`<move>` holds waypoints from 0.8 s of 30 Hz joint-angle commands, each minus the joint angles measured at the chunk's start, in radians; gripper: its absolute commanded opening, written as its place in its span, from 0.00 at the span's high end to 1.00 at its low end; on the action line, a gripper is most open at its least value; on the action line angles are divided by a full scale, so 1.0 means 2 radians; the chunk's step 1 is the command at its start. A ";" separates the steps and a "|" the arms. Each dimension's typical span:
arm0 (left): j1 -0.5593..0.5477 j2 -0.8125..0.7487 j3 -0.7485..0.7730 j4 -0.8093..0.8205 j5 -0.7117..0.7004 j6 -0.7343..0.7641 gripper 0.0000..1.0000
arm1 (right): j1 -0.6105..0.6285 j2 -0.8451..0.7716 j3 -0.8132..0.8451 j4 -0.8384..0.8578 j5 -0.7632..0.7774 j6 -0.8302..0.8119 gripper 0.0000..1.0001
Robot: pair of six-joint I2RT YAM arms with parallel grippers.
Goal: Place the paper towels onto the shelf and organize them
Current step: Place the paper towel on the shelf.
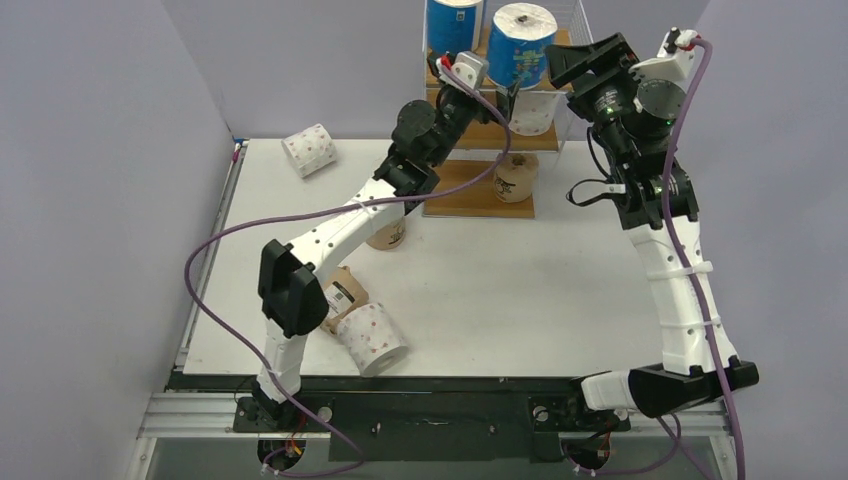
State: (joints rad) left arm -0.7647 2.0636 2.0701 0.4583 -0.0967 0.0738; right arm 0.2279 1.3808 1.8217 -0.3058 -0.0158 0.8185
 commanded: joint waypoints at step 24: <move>-0.025 -0.621 -0.586 -0.117 -0.120 -0.176 0.04 | 0.047 -0.054 -0.142 0.118 0.083 -0.221 0.16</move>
State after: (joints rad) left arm -0.8169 0.9184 1.0012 0.3557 -0.2905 -0.1829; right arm 0.2989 1.2240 1.5051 -0.1062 0.0952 0.4717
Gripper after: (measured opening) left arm 0.966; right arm 0.843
